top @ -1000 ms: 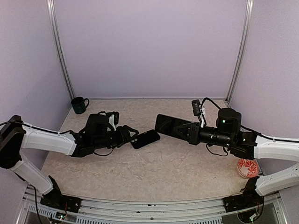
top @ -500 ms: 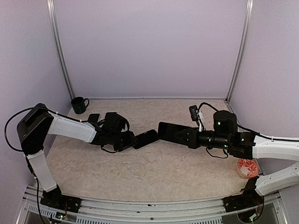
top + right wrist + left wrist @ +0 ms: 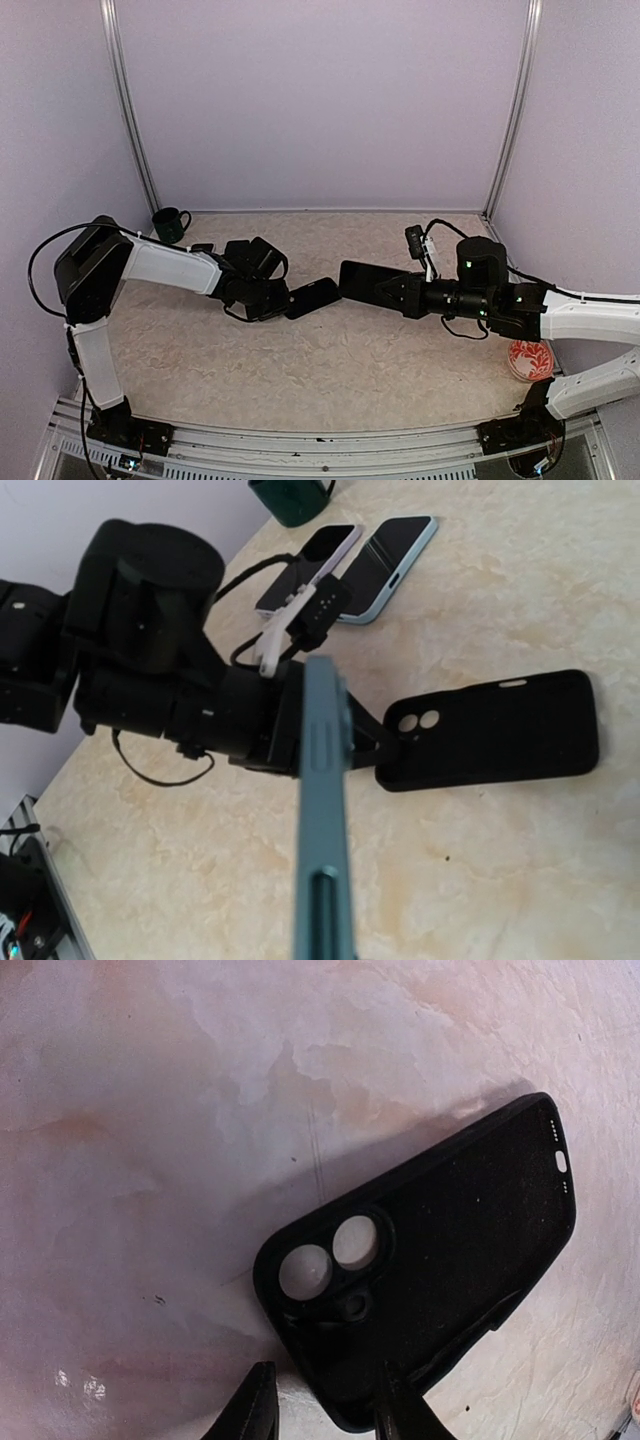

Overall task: Put the phone into the phone case
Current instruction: Move the phone case to the center of the board.

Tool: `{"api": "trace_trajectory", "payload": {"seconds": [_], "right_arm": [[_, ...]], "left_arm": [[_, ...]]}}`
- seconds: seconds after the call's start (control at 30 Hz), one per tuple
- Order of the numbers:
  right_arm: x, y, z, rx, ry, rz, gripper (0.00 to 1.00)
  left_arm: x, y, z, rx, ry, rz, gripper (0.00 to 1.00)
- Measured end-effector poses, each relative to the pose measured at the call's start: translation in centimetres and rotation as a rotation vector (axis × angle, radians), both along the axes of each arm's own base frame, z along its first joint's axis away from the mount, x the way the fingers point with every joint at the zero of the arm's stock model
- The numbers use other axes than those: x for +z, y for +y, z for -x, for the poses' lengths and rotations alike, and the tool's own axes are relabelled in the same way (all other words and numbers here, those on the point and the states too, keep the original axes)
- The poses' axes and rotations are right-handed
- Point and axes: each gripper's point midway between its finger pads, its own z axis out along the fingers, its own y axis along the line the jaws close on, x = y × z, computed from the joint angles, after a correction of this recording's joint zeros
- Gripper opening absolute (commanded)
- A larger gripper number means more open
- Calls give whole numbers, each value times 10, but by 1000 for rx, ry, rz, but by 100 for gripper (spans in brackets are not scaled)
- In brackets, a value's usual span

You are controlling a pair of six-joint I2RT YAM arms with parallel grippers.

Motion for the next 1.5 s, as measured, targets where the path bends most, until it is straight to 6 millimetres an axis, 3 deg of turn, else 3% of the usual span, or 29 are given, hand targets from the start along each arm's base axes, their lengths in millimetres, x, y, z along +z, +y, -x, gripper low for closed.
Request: {"api": "trace_trajectory", "payload": {"seconds": [0.3,0.53,0.9,1.1,1.27,1.5], "right_arm": [[-3,0,-2,-5,-3,11,0],[-4,-1,-2,-5,-10,22,0],[-8,9,-2,19,61,26,0],[-34,22,0,50,183,39,0],[-47,27,3,53,260,-2,0],[-71,34,6,48,373,-29,0]], "left_arm": [[-4,1,-5,-5,6,-47,10],[-4,0,-5,-12,6,-46,2],[-3,-8,9,-90,-13,-58,1],[-3,-30,41,-219,-19,-94,0],[-4,-33,60,-260,-11,-99,1],[-4,-33,64,-264,-7,-97,10]]}}
